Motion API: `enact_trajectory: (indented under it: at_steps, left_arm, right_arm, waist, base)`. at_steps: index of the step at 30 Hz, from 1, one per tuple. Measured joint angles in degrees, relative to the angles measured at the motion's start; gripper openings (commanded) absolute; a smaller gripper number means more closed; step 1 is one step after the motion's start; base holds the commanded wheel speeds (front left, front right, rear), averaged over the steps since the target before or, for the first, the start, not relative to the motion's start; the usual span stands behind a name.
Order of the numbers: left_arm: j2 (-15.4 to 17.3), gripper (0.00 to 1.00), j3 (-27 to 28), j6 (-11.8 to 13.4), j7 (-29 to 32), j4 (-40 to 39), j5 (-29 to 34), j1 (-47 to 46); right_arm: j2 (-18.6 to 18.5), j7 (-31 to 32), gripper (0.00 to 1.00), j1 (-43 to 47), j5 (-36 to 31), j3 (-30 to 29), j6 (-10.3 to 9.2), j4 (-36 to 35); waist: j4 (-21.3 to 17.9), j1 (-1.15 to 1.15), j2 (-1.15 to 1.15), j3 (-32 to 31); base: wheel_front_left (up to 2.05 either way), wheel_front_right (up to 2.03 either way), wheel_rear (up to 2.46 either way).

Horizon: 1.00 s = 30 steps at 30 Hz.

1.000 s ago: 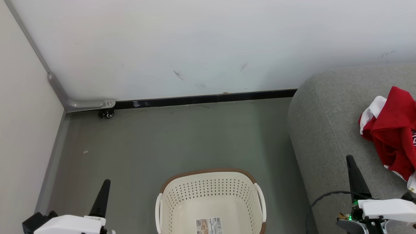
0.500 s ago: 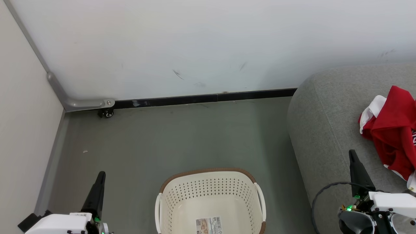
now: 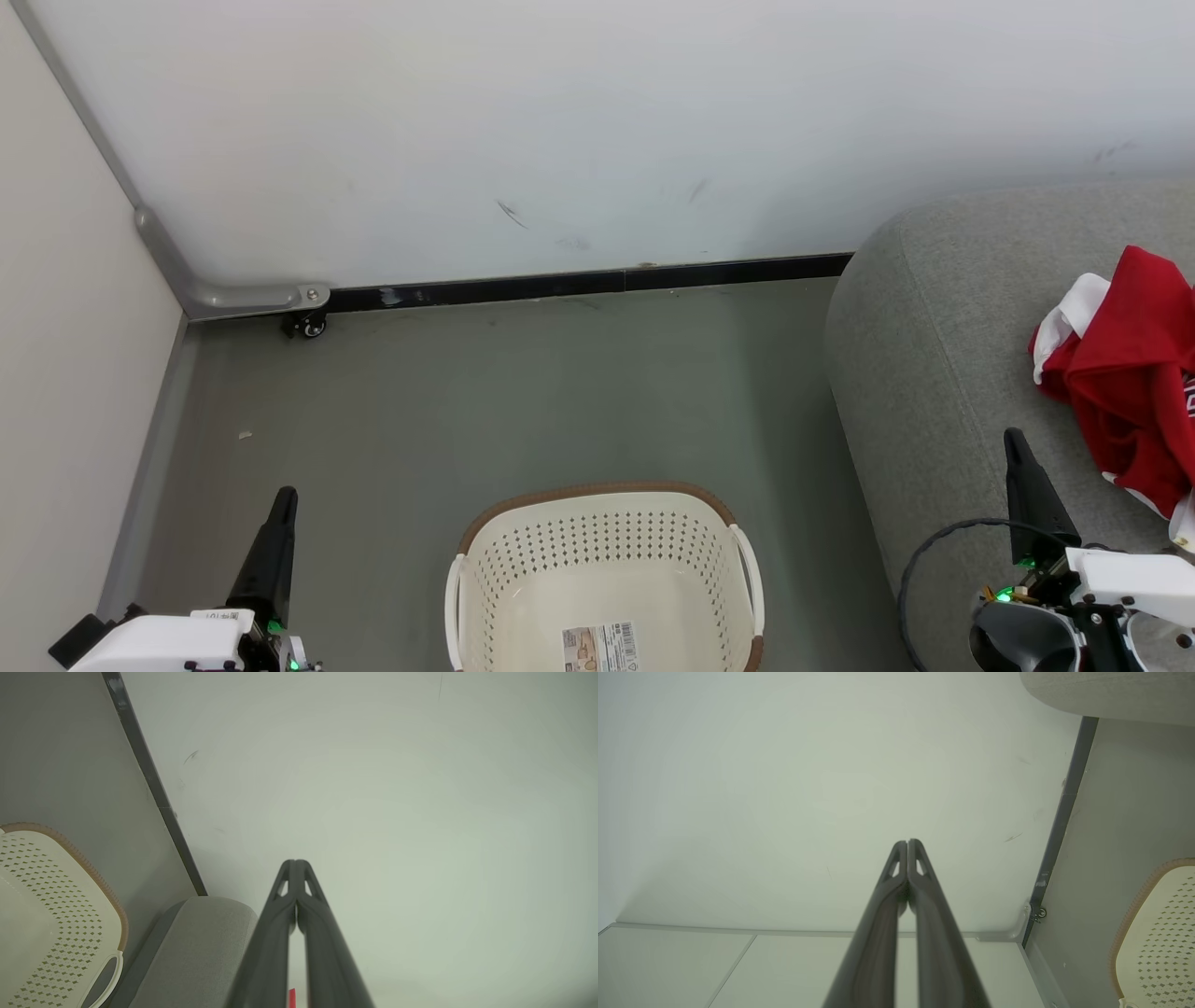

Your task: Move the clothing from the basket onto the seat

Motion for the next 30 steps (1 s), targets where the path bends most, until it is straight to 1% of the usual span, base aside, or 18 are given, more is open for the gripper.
enact_trajectory:
  at_steps: [30]
  left_arm:
    - [-0.01,0.0,0.09,-0.27,0.42,0.8,0.0,-0.17]
  right_arm:
    - [0.01,0.41,0.0,-0.64,-0.02,-0.25,0.0,0.14]
  waist:
    - [0.0,-0.01,0.0,-0.01]
  base:
    - [0.0,0.0,0.0]
